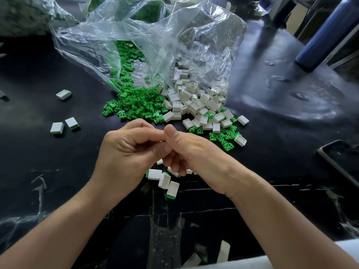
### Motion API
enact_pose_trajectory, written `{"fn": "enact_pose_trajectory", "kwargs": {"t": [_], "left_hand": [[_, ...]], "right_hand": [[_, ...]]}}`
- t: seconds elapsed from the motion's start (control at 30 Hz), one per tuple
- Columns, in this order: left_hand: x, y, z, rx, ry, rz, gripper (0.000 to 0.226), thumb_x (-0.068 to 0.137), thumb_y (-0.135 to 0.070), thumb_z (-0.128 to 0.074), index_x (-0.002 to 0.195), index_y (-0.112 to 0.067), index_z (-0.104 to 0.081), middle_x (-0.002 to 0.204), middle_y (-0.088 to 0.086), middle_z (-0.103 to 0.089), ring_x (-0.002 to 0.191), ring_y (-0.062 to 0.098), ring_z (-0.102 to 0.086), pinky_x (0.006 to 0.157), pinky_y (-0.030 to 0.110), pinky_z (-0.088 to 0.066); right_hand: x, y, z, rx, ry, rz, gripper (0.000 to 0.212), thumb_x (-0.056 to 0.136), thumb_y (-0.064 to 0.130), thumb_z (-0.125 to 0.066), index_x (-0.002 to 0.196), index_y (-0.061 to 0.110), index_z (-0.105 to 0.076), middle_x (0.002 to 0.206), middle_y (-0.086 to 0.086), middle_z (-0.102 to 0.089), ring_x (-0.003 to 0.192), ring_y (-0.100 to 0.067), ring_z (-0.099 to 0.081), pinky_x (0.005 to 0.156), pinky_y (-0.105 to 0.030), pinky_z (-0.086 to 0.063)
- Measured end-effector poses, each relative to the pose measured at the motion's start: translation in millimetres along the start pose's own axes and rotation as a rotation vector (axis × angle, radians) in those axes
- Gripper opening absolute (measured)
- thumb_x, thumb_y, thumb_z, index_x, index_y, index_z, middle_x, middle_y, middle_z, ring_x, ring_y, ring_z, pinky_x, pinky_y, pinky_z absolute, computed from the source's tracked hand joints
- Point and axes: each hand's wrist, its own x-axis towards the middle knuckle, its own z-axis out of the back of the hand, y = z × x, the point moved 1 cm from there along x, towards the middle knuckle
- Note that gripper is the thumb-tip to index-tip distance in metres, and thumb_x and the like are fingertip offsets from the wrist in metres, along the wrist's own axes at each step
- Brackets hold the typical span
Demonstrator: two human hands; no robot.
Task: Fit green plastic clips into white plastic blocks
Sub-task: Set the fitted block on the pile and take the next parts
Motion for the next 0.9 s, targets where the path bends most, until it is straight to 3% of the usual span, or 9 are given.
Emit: {"fn": "enact_pose_trajectory", "kwargs": {"t": [0.13,0.37,0.53,0.7,0.8,0.9], "left_hand": [[0.9,1.3,1.6,0.048,-0.004,0.005,0.017,0.068,-0.020,-0.068,0.074,-0.034,-0.074,0.073,0.004,-0.059,0.061,0.009,-0.061,0.058,0.018,-0.051],[-0.5,-4.8,-2.4,-0.041,0.010,0.035,0.010,0.069,-0.017,-0.067,0.074,-0.022,-0.075,0.073,0.010,-0.057,0.054,0.011,-0.063,0.054,0.017,-0.052],[1.0,-4.1,-1.1,-0.114,-0.022,0.138,0.009,0.067,-0.007,-0.072,0.073,-0.012,-0.074,0.073,0.005,-0.060,0.056,0.018,-0.062,0.055,0.022,-0.052],[1.1,-3.9,-0.4,-0.131,-0.041,0.208,0.018,0.062,-0.011,-0.069,0.079,-0.010,-0.073,0.073,0.002,-0.061,0.057,0.017,-0.062,0.056,0.021,-0.052],[1.4,-3.2,1.9,-0.170,0.007,0.272,0.018,0.063,-0.007,-0.076,0.080,-0.014,-0.076,0.079,0.007,-0.062,0.063,0.018,-0.063,0.059,0.020,-0.050],[2.6,-1.8,4.5,-0.155,0.008,0.313,0.019,0.068,-0.014,-0.063,0.080,-0.020,-0.077,0.076,0.003,-0.066,0.065,0.011,-0.061,0.059,0.016,-0.046]], "right_hand": [[1.1,-1.0,-3.5,-0.007,-0.019,0.008,0.040,0.093,0.044,-0.031,0.068,0.017,-0.048,0.064,0.005,-0.047,0.058,-0.007,-0.041,0.058,-0.019,-0.037],[4.5,-4.9,-1.9,-0.003,-0.013,0.044,0.043,0.091,0.045,-0.032,0.078,0.010,-0.052,0.063,0.006,-0.046,0.057,-0.008,-0.039,0.056,-0.020,-0.036],[5.4,-3.0,1.7,0.162,0.067,0.031,0.045,0.076,0.054,-0.036,0.069,0.013,-0.054,0.062,0.003,-0.053,0.055,-0.009,-0.045,0.053,-0.021,-0.036],[4.9,-4.5,5.6,0.177,0.069,0.032,0.038,0.098,0.029,-0.035,0.072,0.012,-0.056,0.066,-0.001,-0.056,0.055,-0.010,-0.047,0.051,-0.022,-0.037],[5.4,-5.0,5.3,0.197,0.063,0.017,0.041,0.098,0.031,-0.034,0.069,0.014,-0.058,0.063,0.000,-0.056,0.054,-0.010,-0.047,0.051,-0.022,-0.036],[6.1,-5.3,5.5,0.218,0.073,0.004,0.046,0.097,0.034,-0.034,0.065,0.016,-0.061,0.060,0.002,-0.056,0.054,-0.010,-0.046,0.051,-0.022,-0.035]]}}
